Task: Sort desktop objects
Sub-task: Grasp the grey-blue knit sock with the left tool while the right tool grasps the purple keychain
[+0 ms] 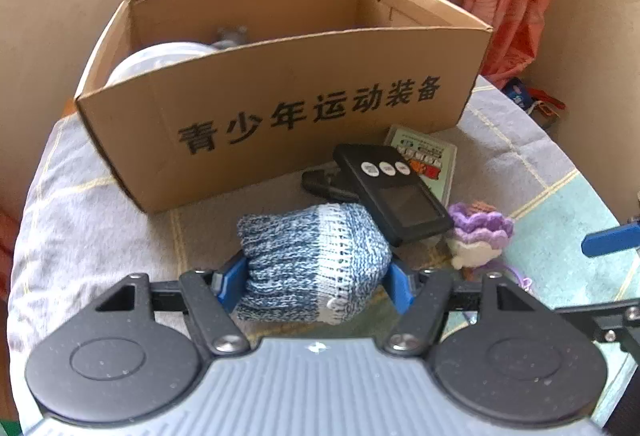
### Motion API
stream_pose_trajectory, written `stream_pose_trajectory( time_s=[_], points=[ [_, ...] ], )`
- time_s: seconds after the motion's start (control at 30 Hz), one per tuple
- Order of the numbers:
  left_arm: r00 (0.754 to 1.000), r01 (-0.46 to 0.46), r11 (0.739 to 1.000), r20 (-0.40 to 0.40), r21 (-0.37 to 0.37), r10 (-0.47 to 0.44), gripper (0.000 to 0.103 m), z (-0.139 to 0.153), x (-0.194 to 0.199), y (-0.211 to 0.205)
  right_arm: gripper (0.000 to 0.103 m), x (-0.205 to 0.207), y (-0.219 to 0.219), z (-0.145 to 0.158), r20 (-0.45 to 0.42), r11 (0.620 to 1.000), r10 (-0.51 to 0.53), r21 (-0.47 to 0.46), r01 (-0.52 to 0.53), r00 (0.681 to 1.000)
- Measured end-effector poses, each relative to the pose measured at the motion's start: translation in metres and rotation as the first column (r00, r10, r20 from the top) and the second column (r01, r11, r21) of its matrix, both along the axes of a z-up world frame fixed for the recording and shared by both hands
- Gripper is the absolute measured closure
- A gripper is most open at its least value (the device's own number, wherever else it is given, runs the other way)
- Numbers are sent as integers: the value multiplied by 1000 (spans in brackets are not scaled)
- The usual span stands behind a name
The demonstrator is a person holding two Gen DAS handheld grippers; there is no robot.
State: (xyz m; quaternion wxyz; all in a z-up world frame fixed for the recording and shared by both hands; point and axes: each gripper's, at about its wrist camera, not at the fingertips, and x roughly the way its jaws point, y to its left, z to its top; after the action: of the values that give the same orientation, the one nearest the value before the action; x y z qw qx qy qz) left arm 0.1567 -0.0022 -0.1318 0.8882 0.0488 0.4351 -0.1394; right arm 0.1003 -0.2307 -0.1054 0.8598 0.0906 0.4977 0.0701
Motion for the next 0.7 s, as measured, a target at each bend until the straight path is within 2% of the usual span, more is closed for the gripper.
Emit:
stream_pose_trajectory(
  time_s=[0.23, 0.37, 0.43, 0.5, 0.7],
  points=[
    [996, -86, 996, -15, -15, 86, 34, 0, -6, 9, 1, 19, 7, 0, 48, 995, 84, -55, -82, 995],
    [994, -106, 994, -19, -19, 105, 34, -1, -7, 11, 3, 37, 20, -2, 80, 986, 145, -99, -137, 986],
    [994, -106, 994, -23, -12, 106, 34, -2, -7, 11, 7, 44, 29, -4, 99, 976, 187, -132, -174, 977],
    [994, -106, 994, -24, -16, 106, 34, -2, -7, 12, 16, 50, 37, -7, 105, 966, 218, -166, -199, 970],
    [994, -106, 994, -28, -20, 105, 34, -3, -9, 14, 24, 56, 47, -16, 101, 951, 258, -203, -234, 961]
  ],
)
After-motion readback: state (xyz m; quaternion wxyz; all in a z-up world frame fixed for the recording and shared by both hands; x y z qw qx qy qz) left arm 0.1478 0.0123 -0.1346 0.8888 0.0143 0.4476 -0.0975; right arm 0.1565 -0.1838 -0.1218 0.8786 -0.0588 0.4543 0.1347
